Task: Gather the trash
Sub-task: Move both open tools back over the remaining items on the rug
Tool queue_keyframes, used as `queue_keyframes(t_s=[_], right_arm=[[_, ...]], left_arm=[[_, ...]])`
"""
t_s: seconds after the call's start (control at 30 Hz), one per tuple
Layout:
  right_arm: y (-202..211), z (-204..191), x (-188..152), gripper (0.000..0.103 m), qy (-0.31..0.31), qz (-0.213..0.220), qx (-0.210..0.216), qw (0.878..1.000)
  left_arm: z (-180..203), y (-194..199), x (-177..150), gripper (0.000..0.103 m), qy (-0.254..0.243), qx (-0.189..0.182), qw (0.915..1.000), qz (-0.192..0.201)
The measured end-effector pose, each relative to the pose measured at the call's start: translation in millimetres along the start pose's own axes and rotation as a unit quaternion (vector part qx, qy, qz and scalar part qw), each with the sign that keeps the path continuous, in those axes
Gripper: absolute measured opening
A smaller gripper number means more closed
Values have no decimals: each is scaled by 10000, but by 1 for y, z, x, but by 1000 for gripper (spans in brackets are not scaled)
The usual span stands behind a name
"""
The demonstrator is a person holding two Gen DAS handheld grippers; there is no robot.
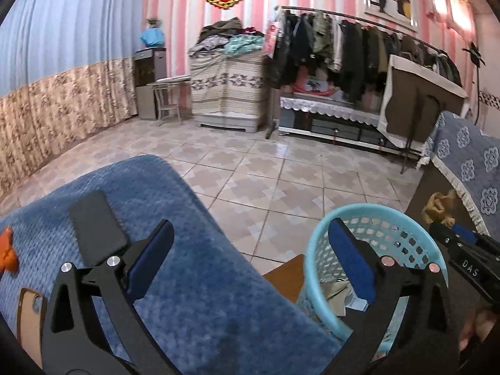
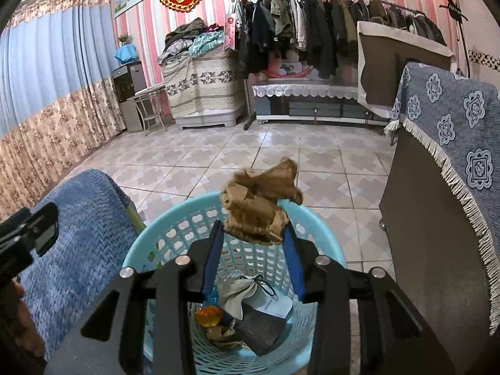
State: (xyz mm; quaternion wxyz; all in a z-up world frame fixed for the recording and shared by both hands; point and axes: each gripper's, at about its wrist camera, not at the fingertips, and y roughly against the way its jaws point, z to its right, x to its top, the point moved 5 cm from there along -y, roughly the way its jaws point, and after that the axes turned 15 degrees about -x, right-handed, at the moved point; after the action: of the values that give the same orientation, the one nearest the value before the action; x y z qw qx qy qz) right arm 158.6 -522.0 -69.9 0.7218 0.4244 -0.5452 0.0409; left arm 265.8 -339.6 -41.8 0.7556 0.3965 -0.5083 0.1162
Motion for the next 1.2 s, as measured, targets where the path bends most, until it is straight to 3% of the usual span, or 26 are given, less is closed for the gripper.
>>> queue_keyframes(t_s=[0.03, 0.1, 0.2, 0.3, 0.37, 0.8, 1.2], right_arm=[[2, -1, 1, 48, 3, 32, -24, 10000], [6, -4, 2, 68, -12, 107, -29, 9999], [9, -6, 3, 78, -18, 165, -83, 9998], [13, -11, 4, 80, -6, 195, -22, 9998], [16, -14, 5, 90, 24, 251, -48, 9997], [27, -54, -3, 91, 407, 275, 50, 9988], [57, -102, -16, 91, 746, 509, 483, 9947]], left_arm=[[-3, 4, 1, 96, 36, 29, 10000, 17], [-11, 13, 3, 96, 107, 65, 9999, 62], [-23, 29, 8, 97, 138, 197, 9996, 167], [-37, 46, 11, 97, 223, 303, 9990, 252], [-46, 57, 11, 97, 267, 386, 9985, 283], [-116, 126, -18, 97, 573, 1132, 9916, 252], [-194, 196, -52, 97, 902, 1927, 9766, 301]])
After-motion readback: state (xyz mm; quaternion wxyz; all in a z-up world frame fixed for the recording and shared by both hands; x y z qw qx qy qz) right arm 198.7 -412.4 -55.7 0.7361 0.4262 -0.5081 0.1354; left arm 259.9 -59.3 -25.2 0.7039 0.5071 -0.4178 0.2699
